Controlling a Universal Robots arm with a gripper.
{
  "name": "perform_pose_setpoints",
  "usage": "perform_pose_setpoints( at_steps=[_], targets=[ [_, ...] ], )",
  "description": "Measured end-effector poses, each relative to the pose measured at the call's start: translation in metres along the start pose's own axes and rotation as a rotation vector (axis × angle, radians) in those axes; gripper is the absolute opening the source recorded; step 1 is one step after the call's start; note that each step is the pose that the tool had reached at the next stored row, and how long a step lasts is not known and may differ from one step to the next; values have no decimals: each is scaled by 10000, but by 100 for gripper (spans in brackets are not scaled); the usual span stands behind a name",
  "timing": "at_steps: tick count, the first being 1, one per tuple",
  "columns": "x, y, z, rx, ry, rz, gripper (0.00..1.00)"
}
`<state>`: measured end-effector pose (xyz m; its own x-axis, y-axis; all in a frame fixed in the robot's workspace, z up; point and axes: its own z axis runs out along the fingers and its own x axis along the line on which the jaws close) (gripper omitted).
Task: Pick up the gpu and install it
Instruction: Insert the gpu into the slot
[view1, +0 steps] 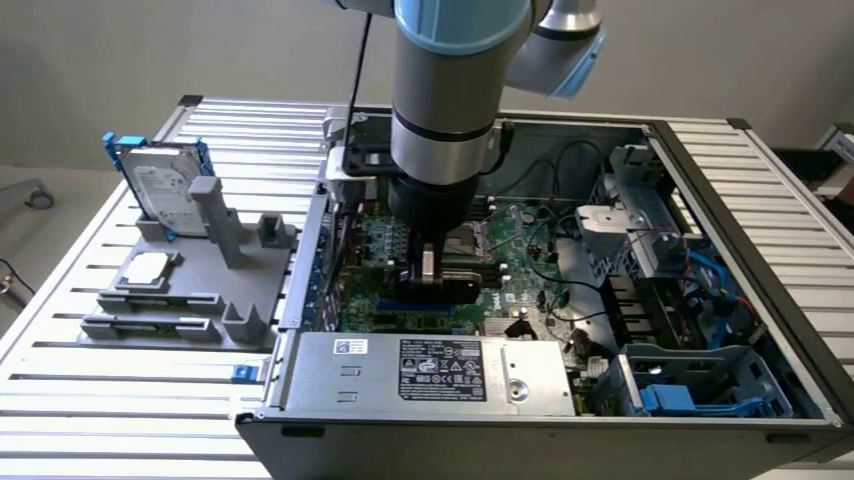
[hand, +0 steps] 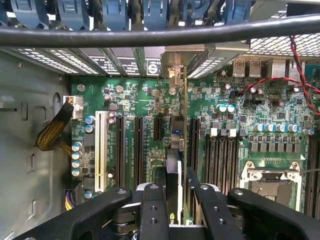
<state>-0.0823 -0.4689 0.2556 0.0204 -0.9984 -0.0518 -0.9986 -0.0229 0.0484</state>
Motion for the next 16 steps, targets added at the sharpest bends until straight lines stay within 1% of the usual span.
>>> perform_pose_setpoints(
  at_steps=[7,10,16],
  targets=[
    [0,8,11,0,0,0,27],
    [0,8,11,-13,0,2,27],
    [0,9,10,-126,-2,1,27]
  ],
)
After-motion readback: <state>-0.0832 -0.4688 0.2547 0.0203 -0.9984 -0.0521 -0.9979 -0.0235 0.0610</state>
